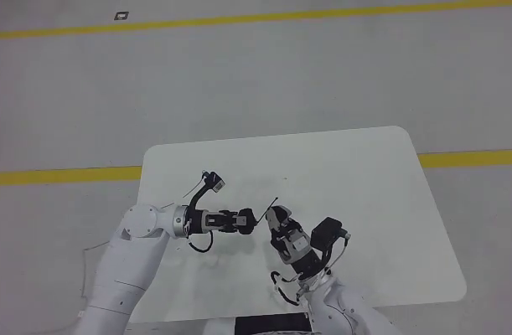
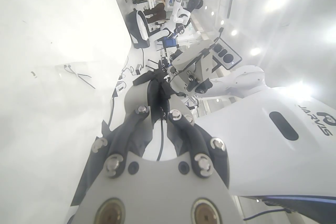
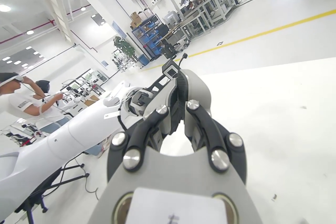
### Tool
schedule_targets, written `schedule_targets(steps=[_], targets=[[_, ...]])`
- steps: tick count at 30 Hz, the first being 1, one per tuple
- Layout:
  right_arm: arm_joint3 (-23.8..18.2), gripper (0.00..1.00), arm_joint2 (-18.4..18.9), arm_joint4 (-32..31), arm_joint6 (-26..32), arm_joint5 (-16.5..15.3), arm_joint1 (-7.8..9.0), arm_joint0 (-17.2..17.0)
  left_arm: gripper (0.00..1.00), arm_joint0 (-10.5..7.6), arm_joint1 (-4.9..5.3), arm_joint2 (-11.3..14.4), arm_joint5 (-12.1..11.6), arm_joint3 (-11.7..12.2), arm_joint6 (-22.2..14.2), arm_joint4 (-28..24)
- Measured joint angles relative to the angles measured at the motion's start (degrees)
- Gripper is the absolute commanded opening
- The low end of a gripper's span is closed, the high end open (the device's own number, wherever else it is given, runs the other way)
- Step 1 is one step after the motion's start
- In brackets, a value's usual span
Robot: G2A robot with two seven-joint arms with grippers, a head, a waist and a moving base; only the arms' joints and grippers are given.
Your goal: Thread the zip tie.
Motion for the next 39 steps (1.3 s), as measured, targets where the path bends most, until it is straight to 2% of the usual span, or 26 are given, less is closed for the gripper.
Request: schedule_targets(steps=[9,39], targets=[[0.72,0.00,-0.96,-0.91,-0.93,1.69,-0.45,0.81,0.00,0.00,0.00,0.00,0.00,0.00,0.00,0.00],[0.88,0.00,-0.37,-2.53,-0.71,2.26,-0.73,0.33,0.00,0.00,0.00,0.00,0.00,0.00,0.00,0.00]])
